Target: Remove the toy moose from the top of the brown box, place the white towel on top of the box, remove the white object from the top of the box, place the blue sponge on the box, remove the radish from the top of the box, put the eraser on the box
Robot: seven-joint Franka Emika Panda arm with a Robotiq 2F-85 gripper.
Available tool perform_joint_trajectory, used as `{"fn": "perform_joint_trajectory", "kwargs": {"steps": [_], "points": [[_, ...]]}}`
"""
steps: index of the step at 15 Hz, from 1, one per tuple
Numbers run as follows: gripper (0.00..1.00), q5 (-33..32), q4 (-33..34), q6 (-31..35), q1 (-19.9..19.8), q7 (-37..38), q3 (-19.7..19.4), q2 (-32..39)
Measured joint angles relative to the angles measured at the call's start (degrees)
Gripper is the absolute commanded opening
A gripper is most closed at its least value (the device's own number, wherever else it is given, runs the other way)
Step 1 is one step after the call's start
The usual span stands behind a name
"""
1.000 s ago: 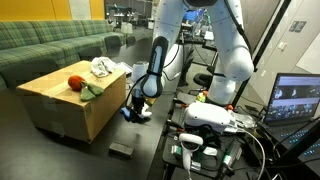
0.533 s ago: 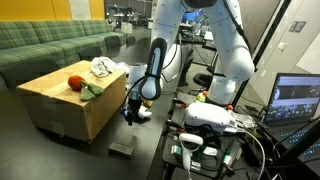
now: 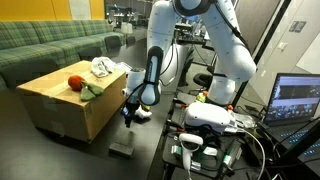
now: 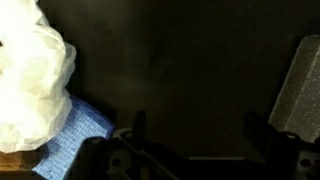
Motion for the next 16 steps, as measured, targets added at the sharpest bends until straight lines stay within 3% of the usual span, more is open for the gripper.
{"fn": "perform_joint_trajectory", "kwargs": {"steps": [8, 16], "points": [[1.0, -1.3, 5.3, 1.5, 2.9, -2.6, -6.8, 4.0], [1.0, -1.7, 8.8, 1.5, 2.8, -3.5, -10.5, 9.3]]}}
